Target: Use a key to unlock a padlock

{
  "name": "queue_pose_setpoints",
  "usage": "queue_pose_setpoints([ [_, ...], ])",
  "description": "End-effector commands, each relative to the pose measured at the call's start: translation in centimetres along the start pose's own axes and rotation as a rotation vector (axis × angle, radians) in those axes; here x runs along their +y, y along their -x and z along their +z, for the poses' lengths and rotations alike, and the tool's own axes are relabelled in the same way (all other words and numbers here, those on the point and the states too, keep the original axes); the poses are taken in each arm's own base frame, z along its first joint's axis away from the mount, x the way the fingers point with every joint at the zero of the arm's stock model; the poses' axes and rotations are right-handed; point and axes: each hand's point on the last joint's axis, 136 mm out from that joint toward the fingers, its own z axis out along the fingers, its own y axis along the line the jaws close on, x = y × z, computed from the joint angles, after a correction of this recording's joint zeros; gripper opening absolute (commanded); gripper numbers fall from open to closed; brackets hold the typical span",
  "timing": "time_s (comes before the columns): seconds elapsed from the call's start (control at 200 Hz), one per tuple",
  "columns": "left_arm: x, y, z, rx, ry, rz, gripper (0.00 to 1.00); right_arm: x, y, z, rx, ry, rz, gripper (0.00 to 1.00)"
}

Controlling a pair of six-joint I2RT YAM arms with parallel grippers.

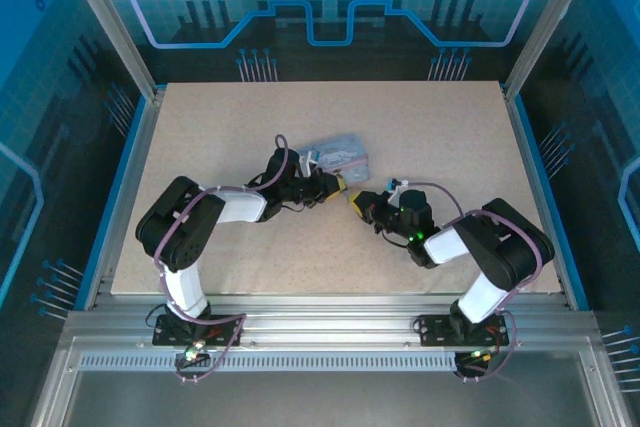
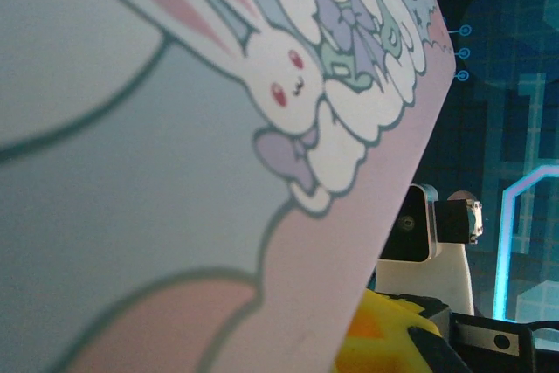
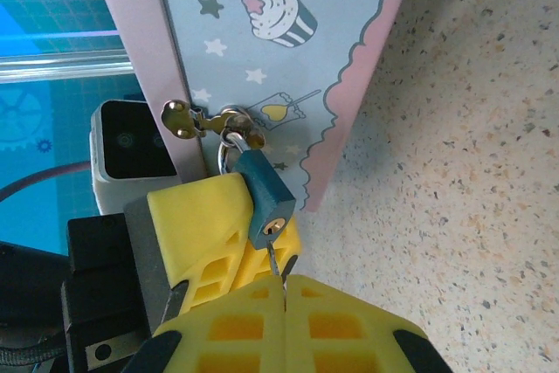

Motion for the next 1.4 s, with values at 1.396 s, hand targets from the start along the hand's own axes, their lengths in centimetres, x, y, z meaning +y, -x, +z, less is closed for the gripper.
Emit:
queue_pose_setpoints([
  [1.396,-1.4,0.0,0.3,0.023,-0.108,-0.028,0.0,-1.4,0.9,2.4,-0.089,0.069,0.175,0.0],
])
